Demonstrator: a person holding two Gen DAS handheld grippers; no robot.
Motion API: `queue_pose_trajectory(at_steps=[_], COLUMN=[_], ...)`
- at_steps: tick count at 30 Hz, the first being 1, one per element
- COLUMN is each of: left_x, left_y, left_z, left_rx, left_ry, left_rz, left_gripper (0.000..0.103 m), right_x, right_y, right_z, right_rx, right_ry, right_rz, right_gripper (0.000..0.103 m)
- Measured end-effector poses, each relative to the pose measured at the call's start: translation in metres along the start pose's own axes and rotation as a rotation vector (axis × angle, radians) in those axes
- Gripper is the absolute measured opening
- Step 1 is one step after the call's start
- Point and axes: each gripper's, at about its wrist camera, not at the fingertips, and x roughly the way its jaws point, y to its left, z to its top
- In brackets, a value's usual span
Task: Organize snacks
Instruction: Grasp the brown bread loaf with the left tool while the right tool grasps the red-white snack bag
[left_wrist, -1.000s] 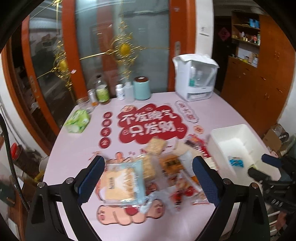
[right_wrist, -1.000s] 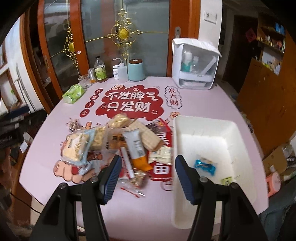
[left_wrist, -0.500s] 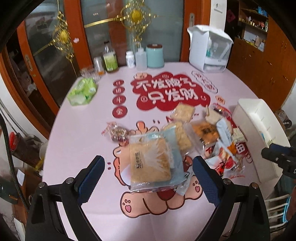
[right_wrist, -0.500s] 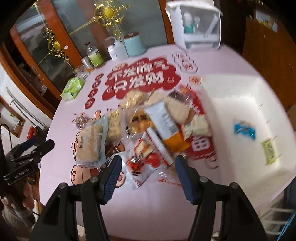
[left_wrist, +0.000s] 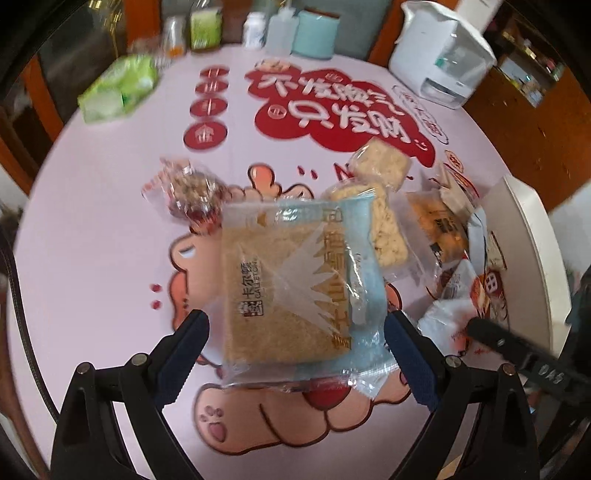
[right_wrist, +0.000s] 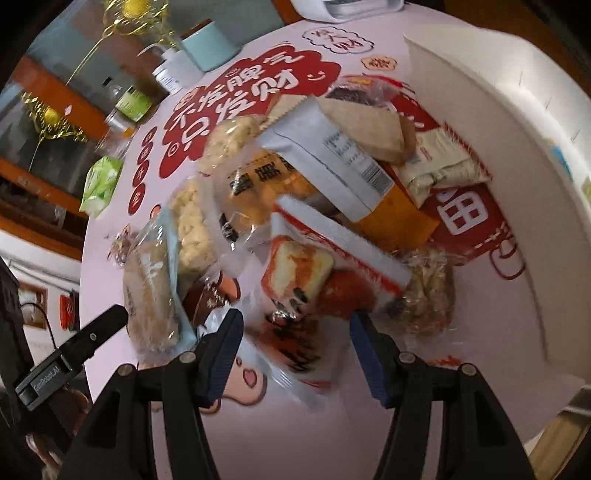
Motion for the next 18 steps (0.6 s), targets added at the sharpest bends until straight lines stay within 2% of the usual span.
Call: queue_pose_trajectory(at_steps=[2,4,7,10,14,18], left_x=[0.011,0.022,0.035,0.041,0.051,0.059], left_y=[0.003,0.002,-0.004,-0.011,-0.020,-0.027], left_z=[0.003,0.006,0.009,0.014,0.017,0.015], left_rx=[-0.027,-0.038,-0.023,0.020,0.058,0.079], left_ry=[0.022,0.045,0.067,0.051,0.056,0.054], left_rz=[-0.014,-0.022,-0.016,0.040,0.106,0.210], left_gripper=[0.095,0.095,0.095,0.095,0.102,0.103], right_x=[0.008,0.013,0.020,0.022,0.024,0.026], right_y=[-0.001,-0.002,-0.003,0.001,0.004,0.005], right_z=[0.001,0.003,0.003,0.002,0.001,0.001], right_rx=[0.018,0.037,0.048,0.020,-0.001,-0.015], right_ry=[0.009,0.014,0.017,0.007,-0.006,-0.004], right_rz=[-0.018,-0.015,-0.023,-0.044,-0.064,-0.072], right_gripper=[0.061,0.068,0.072,0.073,0.074,0.074])
